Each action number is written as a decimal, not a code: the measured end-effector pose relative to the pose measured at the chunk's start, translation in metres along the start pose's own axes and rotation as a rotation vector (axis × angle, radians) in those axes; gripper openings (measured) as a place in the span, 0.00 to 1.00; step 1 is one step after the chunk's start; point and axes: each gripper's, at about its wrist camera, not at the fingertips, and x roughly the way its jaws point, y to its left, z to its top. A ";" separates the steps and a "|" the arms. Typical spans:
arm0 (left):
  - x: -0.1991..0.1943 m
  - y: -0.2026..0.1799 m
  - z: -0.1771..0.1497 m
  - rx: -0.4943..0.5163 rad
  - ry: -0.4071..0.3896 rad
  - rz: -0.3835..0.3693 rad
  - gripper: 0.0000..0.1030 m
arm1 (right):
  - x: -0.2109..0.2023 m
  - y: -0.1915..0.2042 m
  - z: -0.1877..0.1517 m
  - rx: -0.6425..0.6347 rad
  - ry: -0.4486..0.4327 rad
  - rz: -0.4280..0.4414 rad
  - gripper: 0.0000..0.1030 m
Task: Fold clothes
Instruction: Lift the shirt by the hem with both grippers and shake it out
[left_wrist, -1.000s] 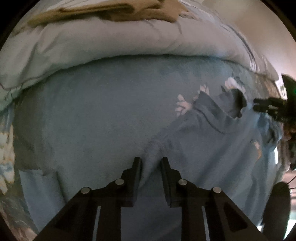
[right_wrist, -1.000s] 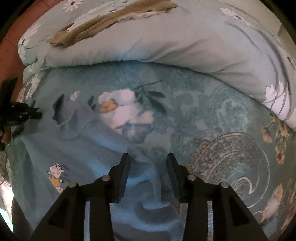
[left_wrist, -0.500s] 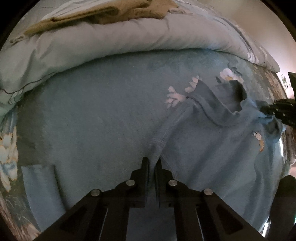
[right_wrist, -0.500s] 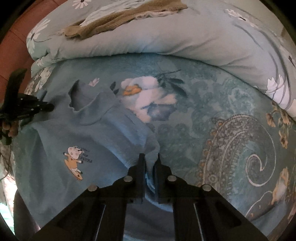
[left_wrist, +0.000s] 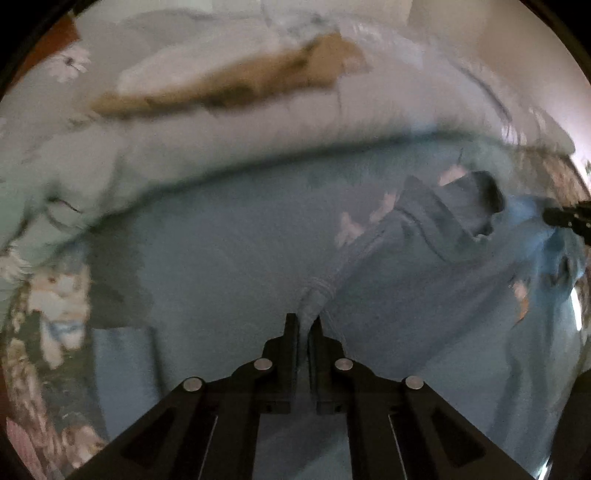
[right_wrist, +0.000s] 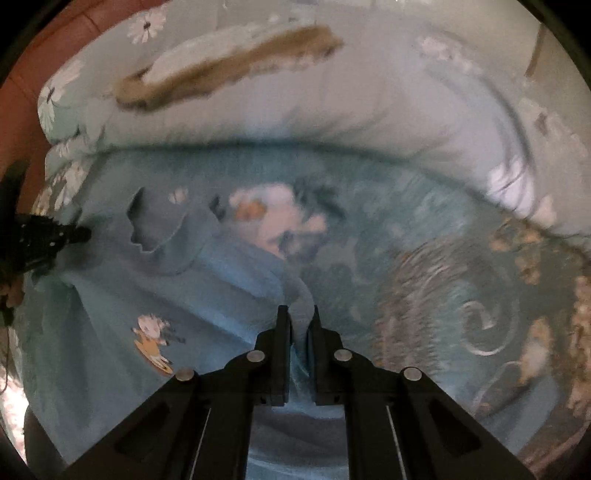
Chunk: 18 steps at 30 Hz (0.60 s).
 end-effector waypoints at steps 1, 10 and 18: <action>-0.014 -0.001 0.003 -0.001 -0.031 0.013 0.05 | -0.012 0.002 0.003 -0.002 -0.026 -0.010 0.07; -0.192 0.011 0.008 0.020 -0.334 0.114 0.05 | -0.132 0.026 0.029 -0.018 -0.276 -0.092 0.07; -0.345 -0.003 -0.013 0.016 -0.561 0.182 0.05 | -0.275 0.061 0.028 -0.039 -0.532 -0.142 0.07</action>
